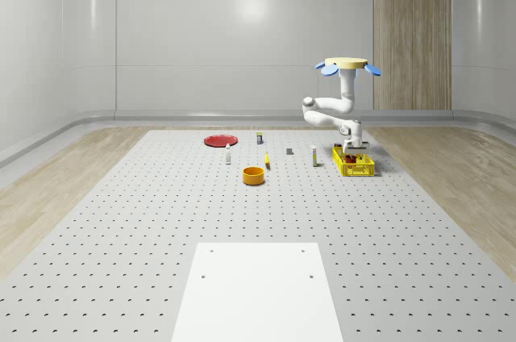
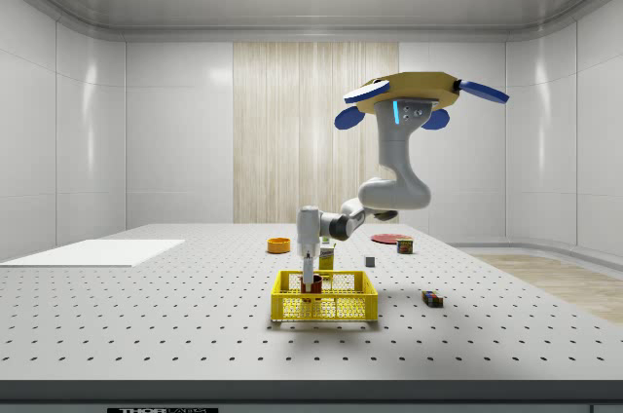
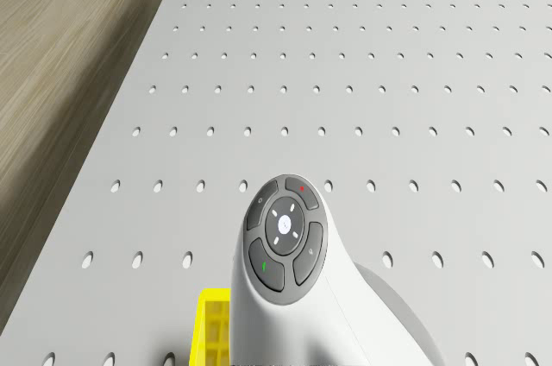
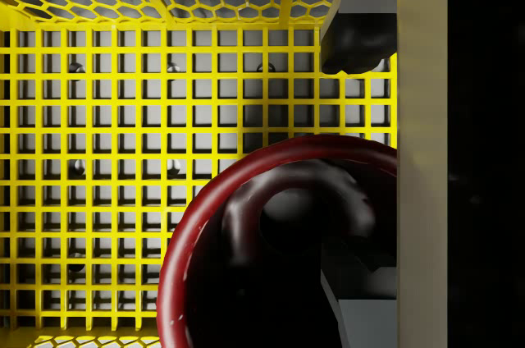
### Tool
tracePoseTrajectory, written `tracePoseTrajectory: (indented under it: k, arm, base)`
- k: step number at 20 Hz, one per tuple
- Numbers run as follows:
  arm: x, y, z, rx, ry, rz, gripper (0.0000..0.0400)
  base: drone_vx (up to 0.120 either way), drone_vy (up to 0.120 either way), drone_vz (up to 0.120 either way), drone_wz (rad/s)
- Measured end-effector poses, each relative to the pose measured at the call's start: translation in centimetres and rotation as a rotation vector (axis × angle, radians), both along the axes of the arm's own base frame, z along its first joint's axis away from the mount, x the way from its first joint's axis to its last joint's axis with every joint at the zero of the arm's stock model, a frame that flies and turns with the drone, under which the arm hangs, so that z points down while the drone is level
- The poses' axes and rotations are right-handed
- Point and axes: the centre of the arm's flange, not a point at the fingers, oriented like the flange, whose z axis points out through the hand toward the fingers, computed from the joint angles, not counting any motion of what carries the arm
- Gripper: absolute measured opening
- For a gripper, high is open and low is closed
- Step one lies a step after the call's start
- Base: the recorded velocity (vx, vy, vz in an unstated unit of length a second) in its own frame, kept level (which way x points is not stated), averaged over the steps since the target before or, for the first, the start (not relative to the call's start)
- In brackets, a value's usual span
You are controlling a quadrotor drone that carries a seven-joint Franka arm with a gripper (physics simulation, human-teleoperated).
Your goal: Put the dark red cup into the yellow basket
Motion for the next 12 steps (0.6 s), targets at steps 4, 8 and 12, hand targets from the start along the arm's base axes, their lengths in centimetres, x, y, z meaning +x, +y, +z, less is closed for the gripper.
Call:
tracePoseTrajectory:
  k: [4,8,12]
  arm:
    - [0.0,0.0,-1.2,0.0,0.0,0.0,0.0371]
    - [0.0,0.0,-2.1,0.0,0.0,0.0,0.0389]
    - [0.0,0.0,-2.5,0.0,0.0,0.0,0.0395]
  base:
    - [0.0,0.0,0.0,0.0]
    - [0.0,0.0,0.0,0.0]
    - [0.0,0.0,0.0,0.0]
